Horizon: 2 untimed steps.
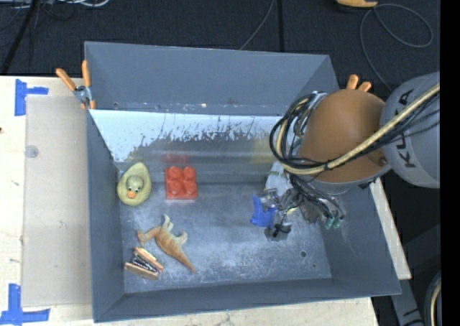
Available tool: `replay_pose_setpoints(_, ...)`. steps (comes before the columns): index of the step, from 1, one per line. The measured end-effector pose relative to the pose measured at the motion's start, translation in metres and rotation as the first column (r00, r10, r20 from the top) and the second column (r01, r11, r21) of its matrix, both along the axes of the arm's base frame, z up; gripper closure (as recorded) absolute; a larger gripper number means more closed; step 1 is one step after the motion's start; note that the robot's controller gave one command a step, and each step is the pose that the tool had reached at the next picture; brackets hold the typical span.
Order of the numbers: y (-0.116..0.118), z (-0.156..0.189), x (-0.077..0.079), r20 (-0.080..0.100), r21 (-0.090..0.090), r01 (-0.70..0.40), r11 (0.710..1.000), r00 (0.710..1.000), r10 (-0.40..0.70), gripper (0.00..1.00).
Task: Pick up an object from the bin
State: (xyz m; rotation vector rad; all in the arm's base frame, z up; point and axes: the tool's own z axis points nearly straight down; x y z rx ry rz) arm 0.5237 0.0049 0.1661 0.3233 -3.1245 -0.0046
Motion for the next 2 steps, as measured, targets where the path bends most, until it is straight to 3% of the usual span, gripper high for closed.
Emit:
replay_pose_setpoints(1, 0.000, 0.000, 0.000, 0.000, 0.000, 0.001, 1.000, 1.000, -0.001, 1.00)
replay_pose_setpoints(2, -0.008, 0.105, 0.000, 0.000, 0.001, -0.020, 1.000, 1.000, 0.020, 1.00)
